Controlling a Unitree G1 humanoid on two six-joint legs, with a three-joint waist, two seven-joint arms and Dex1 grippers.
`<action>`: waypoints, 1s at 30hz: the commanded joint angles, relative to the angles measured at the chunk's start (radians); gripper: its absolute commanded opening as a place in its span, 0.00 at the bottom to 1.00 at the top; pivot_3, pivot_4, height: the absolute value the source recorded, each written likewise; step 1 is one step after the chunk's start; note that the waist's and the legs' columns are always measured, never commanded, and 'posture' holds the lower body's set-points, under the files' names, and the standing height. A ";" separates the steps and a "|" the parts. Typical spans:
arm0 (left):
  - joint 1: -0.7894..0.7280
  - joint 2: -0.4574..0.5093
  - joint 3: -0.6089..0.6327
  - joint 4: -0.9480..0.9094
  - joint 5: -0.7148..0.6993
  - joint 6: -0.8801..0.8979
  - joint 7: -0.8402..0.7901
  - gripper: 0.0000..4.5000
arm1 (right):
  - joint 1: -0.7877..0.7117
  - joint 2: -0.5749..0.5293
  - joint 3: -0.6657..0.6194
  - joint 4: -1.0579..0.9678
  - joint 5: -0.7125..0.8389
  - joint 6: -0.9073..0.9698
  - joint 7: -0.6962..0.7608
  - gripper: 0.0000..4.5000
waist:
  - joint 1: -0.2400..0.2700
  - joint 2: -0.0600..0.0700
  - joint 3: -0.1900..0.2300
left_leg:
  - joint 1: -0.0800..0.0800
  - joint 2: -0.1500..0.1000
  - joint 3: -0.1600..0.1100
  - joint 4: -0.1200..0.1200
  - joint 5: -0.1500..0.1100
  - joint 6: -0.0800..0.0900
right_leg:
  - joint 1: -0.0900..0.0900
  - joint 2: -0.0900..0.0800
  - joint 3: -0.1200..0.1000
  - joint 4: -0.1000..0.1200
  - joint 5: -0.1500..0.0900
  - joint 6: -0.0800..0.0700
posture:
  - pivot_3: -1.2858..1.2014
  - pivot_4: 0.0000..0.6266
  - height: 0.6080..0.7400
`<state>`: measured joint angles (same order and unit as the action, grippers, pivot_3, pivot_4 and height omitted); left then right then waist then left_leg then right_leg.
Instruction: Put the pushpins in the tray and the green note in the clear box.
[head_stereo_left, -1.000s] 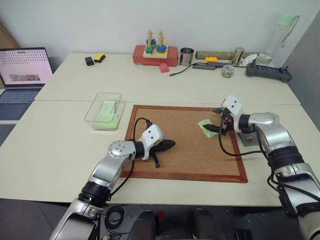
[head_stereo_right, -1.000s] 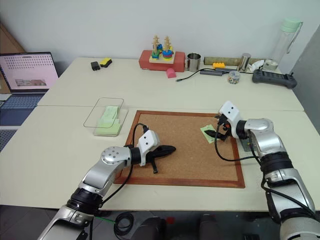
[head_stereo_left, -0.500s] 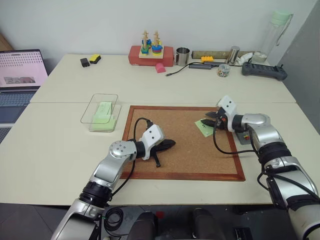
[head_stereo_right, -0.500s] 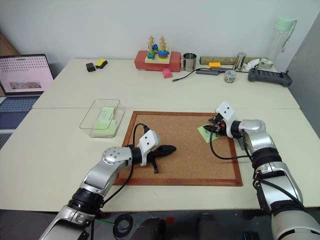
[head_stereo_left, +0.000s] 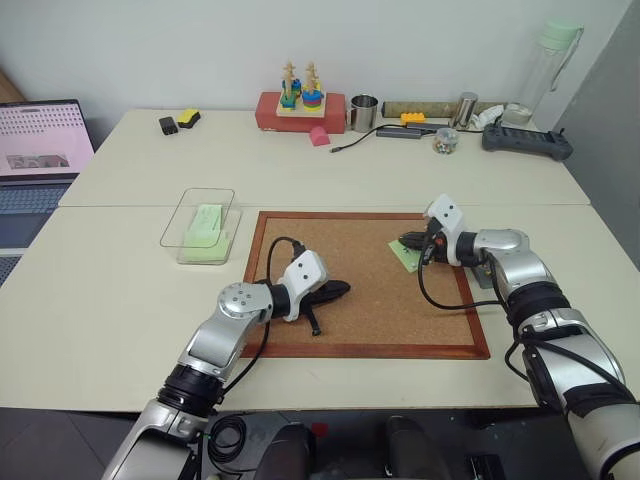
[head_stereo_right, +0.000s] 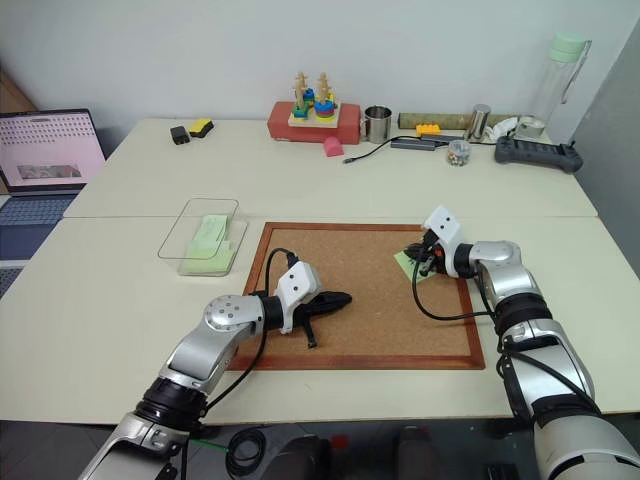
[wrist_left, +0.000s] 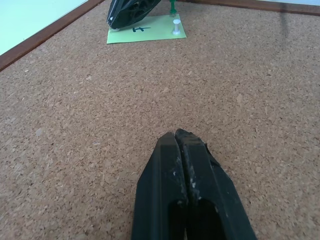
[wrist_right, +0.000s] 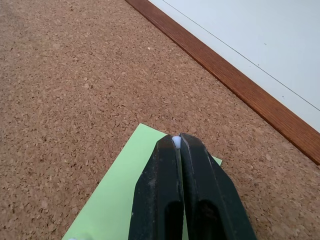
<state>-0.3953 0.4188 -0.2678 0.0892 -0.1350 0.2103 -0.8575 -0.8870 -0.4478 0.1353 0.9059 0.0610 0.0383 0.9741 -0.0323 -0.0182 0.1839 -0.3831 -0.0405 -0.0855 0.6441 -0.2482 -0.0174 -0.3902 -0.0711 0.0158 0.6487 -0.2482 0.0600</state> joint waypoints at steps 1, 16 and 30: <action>0.010 0.014 0.018 -0.032 0.008 -0.001 0.003 0.00 | -0.030 -0.007 -0.054 -0.044 0.045 0.027 0.042 0.00 | 0.000 0.000 0.000 | 0.000 0.000 0.000 0.000 0.000 0.000 | 0.000 0.000 0.000 0.000 0.000 0.000 | 0.52 0.24 1.00; 0.023 0.028 -0.020 -0.006 0.046 0.010 -0.018 0.00 | 0.037 -0.021 -0.134 -0.246 0.141 0.227 0.082 0.00 | -0.001 0.000 0.000 | 0.001 0.000 0.000 0.000 0.000 0.000 | 0.000 0.000 0.000 0.000 0.000 0.000 | 0.52 0.24 1.00; 0.015 0.026 -0.021 0.006 0.047 0.005 -0.027 0.00 | 0.114 -0.079 -0.198 -0.444 0.205 0.332 0.045 0.00 | 0.000 0.001 0.000 | 0.000 0.000 0.000 0.000 0.000 0.000 | 0.000 0.000 0.000 0.000 0.000 0.000 | 0.52 0.24 1.00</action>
<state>-0.3861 0.4356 -0.2703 0.0829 -0.1087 0.2099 -0.8680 -0.7753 -0.5109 -0.0258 0.5331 0.2296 0.3564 1.0285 -0.0325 -0.0177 0.1838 -0.3826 -0.0403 -0.0853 0.6438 -0.2483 -0.0173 -0.3900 -0.0711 0.0160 0.6488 -0.2483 0.0601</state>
